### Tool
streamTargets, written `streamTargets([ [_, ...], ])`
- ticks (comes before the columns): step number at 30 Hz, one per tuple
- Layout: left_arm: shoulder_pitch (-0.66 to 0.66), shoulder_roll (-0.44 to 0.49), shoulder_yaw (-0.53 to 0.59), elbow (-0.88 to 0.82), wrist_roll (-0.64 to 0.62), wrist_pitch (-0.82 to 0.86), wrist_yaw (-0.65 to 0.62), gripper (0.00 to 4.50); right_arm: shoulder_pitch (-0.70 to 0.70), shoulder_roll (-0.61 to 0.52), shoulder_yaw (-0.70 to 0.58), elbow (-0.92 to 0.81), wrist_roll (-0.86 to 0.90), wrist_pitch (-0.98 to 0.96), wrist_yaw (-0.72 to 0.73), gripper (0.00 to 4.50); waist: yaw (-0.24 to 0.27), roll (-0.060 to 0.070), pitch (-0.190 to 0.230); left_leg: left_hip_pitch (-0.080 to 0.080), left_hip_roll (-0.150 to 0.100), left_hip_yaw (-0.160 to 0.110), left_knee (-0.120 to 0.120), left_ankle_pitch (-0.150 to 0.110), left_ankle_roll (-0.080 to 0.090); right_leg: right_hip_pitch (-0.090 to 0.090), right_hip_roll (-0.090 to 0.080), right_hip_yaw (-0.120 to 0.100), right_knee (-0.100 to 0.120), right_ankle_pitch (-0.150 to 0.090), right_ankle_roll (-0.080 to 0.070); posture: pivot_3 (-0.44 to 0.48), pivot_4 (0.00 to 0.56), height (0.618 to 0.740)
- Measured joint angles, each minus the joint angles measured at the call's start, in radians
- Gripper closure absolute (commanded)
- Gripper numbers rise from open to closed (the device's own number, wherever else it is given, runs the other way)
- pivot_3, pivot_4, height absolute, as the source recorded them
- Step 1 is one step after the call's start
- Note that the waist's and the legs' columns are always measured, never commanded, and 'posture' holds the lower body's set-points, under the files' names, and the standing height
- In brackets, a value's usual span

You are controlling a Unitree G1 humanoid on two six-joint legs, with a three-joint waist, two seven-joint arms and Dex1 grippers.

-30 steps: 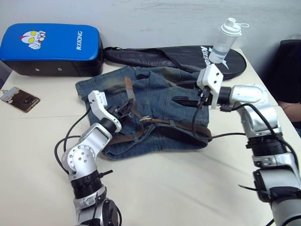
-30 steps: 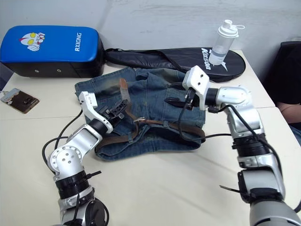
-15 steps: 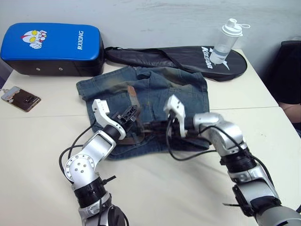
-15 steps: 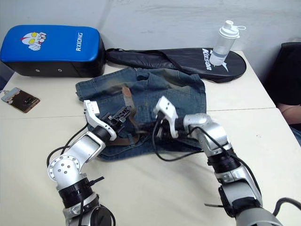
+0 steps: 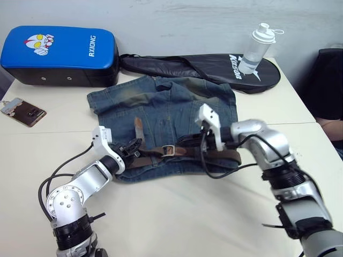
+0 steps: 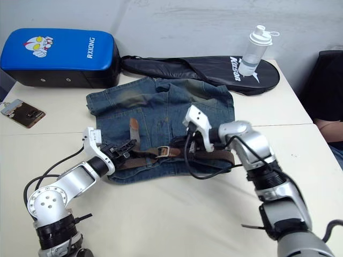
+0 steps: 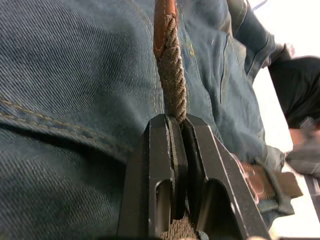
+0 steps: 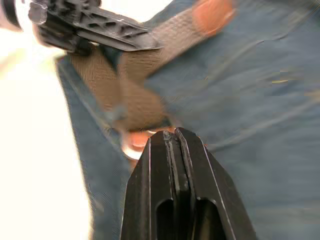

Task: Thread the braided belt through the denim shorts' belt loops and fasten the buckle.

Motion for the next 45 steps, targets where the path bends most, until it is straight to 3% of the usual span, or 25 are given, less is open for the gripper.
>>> streamTargets([
  [11, 0.029, -0.001, -0.123, 0.001, 0.096, -0.103, -0.040, 4.50, -0.010, 0.104, 0.085, 0.164, -0.072, -0.093, 0.054, 4.46, 0.000, 0.000, 0.000, 0.000, 0.000, 0.001, 0.000, 0.000, 0.000, 0.000, -0.001, 0.000, 0.000, 0.000, 0.000, 0.000, 0.150, 0.740],
  [14, 0.070, 0.103, -0.213, -0.027, 0.202, -0.150, -0.099, 4.50, -0.011, 0.137, 0.084, 0.178, -0.073, -0.094, 0.063, 4.46, -0.002, 0.000, 0.000, 0.000, 0.000, 0.001, -0.001, 0.000, 0.000, 0.000, 0.000, 0.000, 0.000, 0.000, 0.000, 0.000, 0.150, 0.740],
  [19, 0.101, 0.121, -0.269, -0.032, 0.306, -0.237, -0.153, 4.50, -0.011, 0.183, 0.086, 0.203, -0.083, -0.098, 0.069, 4.46, -0.001, 0.000, 0.000, 0.001, 0.000, 0.001, -0.001, -0.001, -0.001, 0.000, -0.001, 0.000, 0.000, 0.000, 0.000, 0.000, 0.150, 0.740],
  [36, 0.109, 0.065, -0.292, -0.017, 0.409, -0.329, -0.223, 4.50, -0.122, 0.194, 0.207, 0.304, -0.218, -0.108, 0.136, 4.46, -0.002, 0.002, -0.015, 0.002, 0.001, 0.000, -0.001, -0.003, 0.000, 0.001, -0.001, 0.000, 0.000, 0.000, -0.001, 0.000, 0.150, 0.740],
  [43, 0.006, 0.045, -0.314, 0.064, 0.416, -0.370, -0.345, 4.50, -0.109, 0.213, 0.254, 0.299, -0.308, -0.171, 0.102, 4.46, -0.002, 0.001, -0.037, 0.006, 0.001, 0.000, -0.001, -0.007, 0.005, 0.005, -0.001, -0.002, -0.001, -0.001, -0.002, 0.000, 0.150, 0.740],
  [45, -0.074, 0.038, -0.316, 0.104, 0.390, -0.372, -0.408, 4.50, -0.089, 0.212, 0.269, 0.284, -0.334, -0.204, 0.086, 4.46, -0.002, 0.003, -0.040, 0.021, 0.001, -0.001, -0.008, -0.012, -0.001, 0.019, -0.001, -0.003, -0.008, -0.001, -0.002, 0.000, 0.150, 0.740],
])
